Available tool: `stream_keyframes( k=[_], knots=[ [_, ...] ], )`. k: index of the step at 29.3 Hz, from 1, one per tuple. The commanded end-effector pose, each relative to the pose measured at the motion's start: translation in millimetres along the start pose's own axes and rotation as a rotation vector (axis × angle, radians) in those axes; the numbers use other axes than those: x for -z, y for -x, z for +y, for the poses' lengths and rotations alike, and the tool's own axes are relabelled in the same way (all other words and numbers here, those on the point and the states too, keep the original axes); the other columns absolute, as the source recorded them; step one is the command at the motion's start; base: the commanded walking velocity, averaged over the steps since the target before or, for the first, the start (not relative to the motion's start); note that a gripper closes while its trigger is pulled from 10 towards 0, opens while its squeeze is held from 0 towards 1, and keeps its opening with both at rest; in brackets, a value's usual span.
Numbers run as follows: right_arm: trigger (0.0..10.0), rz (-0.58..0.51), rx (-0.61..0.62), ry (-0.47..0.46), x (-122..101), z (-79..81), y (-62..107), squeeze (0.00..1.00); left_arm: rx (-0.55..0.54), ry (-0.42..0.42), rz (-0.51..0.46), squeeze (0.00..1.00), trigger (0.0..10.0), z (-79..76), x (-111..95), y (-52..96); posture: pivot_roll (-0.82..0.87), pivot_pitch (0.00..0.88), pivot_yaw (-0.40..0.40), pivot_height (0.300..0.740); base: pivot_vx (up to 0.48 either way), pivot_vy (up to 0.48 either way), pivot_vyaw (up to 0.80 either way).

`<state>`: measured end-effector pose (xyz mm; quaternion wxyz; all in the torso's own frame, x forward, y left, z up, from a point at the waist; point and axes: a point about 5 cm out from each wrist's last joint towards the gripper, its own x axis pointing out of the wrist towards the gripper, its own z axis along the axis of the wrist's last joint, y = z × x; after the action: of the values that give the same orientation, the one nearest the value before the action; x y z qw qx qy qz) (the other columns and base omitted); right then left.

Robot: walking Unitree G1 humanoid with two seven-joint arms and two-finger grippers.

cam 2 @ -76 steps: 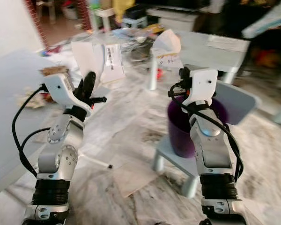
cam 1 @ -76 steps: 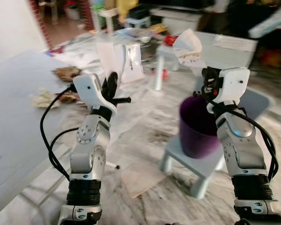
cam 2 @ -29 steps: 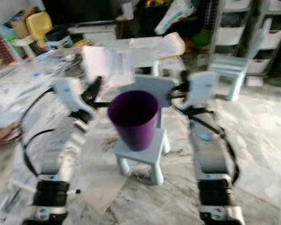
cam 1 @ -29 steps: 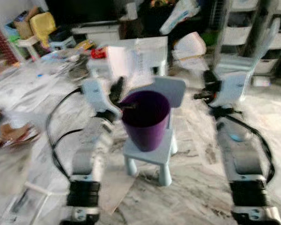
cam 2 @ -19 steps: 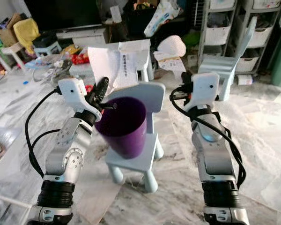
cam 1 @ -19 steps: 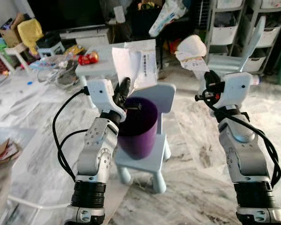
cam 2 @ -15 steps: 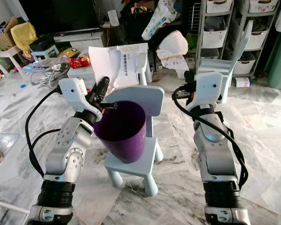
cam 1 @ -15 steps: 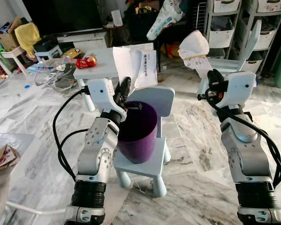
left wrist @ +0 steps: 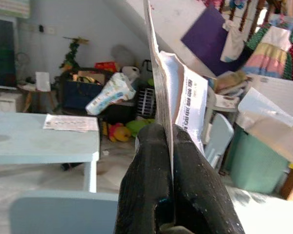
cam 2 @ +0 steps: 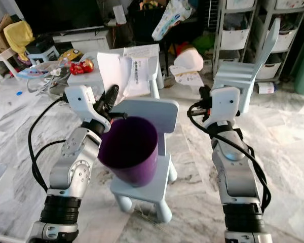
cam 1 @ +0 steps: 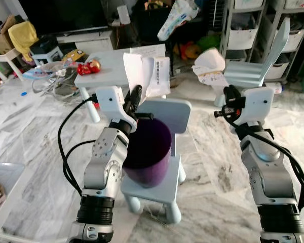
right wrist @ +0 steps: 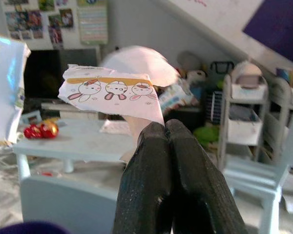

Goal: Picking trash to rubbish bin

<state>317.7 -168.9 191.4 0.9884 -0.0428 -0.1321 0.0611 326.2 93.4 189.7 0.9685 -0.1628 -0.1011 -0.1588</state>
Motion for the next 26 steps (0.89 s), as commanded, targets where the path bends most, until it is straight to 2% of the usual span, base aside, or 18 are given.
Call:
stream_keyframes(
  k=[1,7,9,11,12,13,14,18,21,23,26],
  knots=[
    [10.0,-0.006,-0.046,-0.014,-1.6,12.5,-1.6,0.00,-0.038,-0.017,-0.007,0.00,0.0,9.9,-2.9,2.9,-0.12,0.072,0.101,0.740,0.405,0.000,0.00],
    [10.0,0.012,-0.088,-0.040,3.0,17.6,-1.4,0.00,-0.059,-0.048,0.000,0.00,0.0,14.8,0.1,5.3,-0.11,0.074,0.104,0.740,0.067,0.000,0.00],
    [10.0,0.019,-0.132,-0.082,7.0,24.4,-3.2,0.00,-0.114,-0.136,0.017,0.00,0.0,27.3,4.5,10.1,-0.09,0.075,0.105,0.740,0.000,0.000,0.00],
    [10.0,0.036,-0.163,-0.124,11.8,30.1,-5.3,0.00,-0.167,-0.170,0.044,0.00,0.0,41.3,11.3,17.0,-0.08,0.077,0.108,0.740,0.000,0.000,0.00],
    [10.0,0.036,-0.163,-0.124,11.8,30.1,-5.3,0.00,-0.167,-0.170,0.044,0.00,0.0,41.3,11.3,17.0,-0.08,0.077,0.108,0.740,0.000,0.000,0.00],
    [10.0,0.041,-0.187,-0.149,14.4,34.2,-7.2,0.00,-0.209,-0.203,0.063,0.00,0.0,51.8,15.6,23.4,-0.07,0.078,0.109,0.740,0.000,0.000,0.00],
    [10.0,0.041,-0.187,-0.149,14.4,34.2,-7.2,0.00,-0.209,-0.203,0.063,0.00,0.0,51.8,15.6,23.4,-0.07,0.078,0.109,0.740,0.000,0.000,0.00],
    [10.0,0.082,-0.250,-0.203,26.6,45.3,-15.1,0.00,-0.274,-0.311,0.098,0.00,0.0,72.0,17.6,46.0,-0.04,0.083,0.111,0.740,0.000,0.000,0.00],
    [10.0,0.103,-0.266,-0.226,32.0,48.4,-16.2,0.00,-0.287,-0.329,0.100,0.00,0.0,75.3,15.9,52.6,-0.01,0.088,0.112,0.740,0.000,0.000,0.00],
    [10.0,0.159,-0.247,-0.274,47.4,50.3,-17.4,0.00,-0.285,-0.362,0.115,0.00,0.0,76.9,14.3,65.2,0.02,0.098,0.119,0.740,0.000,0.000,0.00],
    [10.0,0.189,-0.219,-0.311,55.1,49.9,-17.7,0.00,-0.275,-0.364,0.124,0.00,0.0,76.0,13.9,71.9,0.03,0.102,0.121,0.740,0.000,0.000,0.00]
  ],
)
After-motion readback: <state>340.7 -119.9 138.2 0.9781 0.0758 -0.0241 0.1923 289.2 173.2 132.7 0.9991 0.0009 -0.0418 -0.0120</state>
